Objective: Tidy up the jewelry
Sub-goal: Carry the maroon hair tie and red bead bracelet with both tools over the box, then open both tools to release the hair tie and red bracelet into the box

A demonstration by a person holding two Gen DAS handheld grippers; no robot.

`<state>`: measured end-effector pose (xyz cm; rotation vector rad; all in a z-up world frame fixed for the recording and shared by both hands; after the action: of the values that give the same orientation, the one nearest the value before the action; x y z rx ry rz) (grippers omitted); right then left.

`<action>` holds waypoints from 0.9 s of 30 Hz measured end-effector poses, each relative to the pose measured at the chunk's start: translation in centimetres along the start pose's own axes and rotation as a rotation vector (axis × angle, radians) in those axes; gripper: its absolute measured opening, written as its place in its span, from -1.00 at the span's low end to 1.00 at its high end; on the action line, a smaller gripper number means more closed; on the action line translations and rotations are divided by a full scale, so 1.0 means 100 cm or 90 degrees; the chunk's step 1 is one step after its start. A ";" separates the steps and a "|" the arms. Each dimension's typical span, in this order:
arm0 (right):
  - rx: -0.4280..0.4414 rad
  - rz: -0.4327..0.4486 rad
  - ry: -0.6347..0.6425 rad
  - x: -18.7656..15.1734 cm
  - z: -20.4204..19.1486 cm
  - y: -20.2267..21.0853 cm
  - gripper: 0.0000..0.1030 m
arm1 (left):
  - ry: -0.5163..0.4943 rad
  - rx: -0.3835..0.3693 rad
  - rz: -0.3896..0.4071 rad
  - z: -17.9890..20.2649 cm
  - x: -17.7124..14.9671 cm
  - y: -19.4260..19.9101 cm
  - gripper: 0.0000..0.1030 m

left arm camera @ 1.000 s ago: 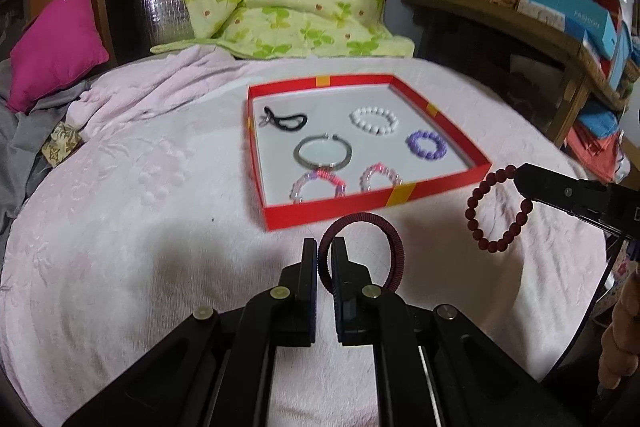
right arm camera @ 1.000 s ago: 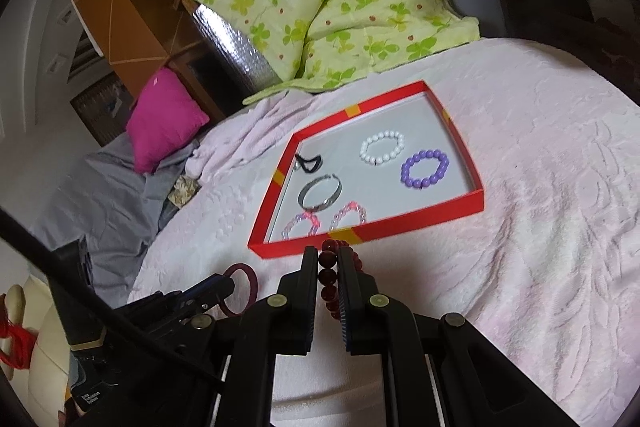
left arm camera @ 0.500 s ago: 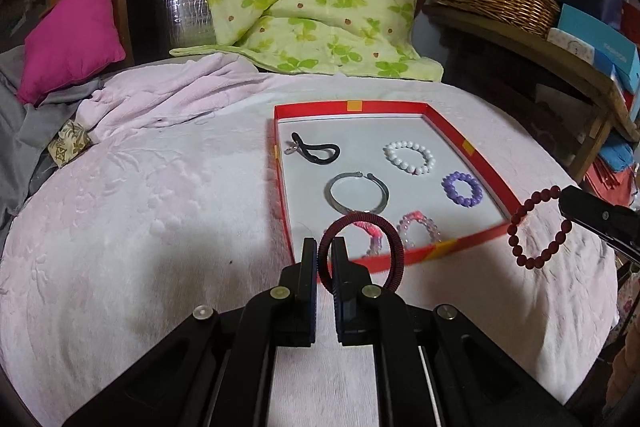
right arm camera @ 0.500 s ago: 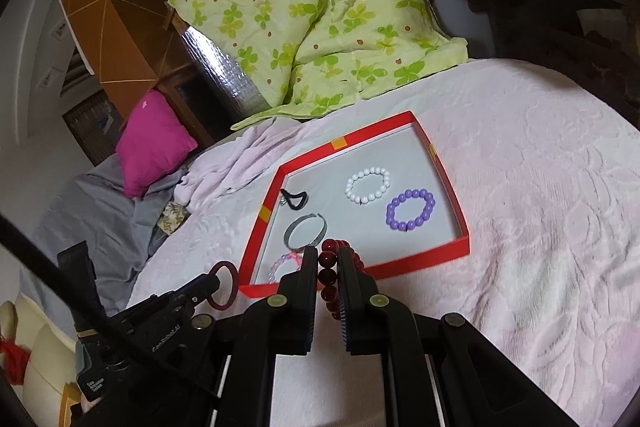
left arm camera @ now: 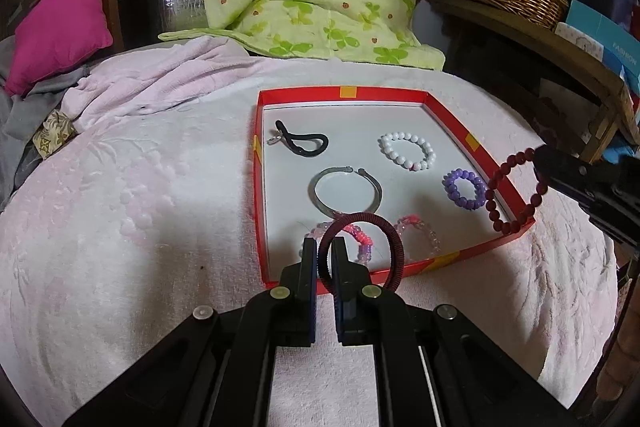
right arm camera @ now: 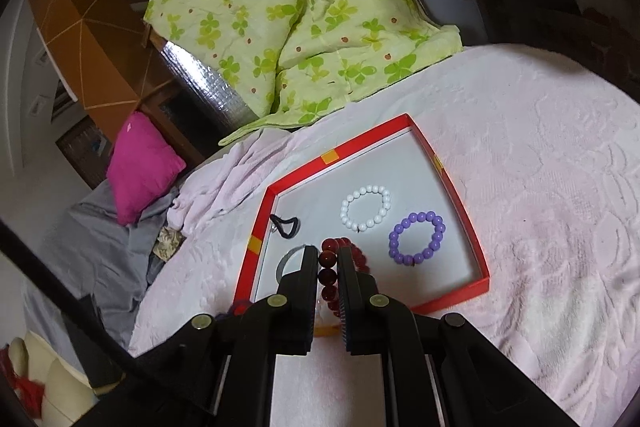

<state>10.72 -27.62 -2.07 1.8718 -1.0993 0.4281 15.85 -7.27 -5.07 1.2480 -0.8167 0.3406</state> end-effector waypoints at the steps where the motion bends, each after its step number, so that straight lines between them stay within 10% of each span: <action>1: 0.002 -0.001 -0.006 0.002 0.002 -0.002 -0.79 | 0.002 -0.003 -0.002 0.000 0.000 -0.001 -0.86; 27: 0.018 -0.045 -0.020 0.010 -0.011 -0.063 -0.79 | 0.000 0.029 -0.031 -0.003 0.007 -0.029 -0.86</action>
<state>16.67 -25.94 -4.09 1.9418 -1.0491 0.3771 18.33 -8.04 -6.60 1.3083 -0.7808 0.3212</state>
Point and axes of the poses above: each gripper's, at about its wrist camera, not at the fingertips, and y roughly against the way its jaws point, z to its right, x to its top, the point moved 1 cm from there along -y, roughly the way its jaws point, and after that the axes turned 1 degree about -x, right-handed, at the moved point
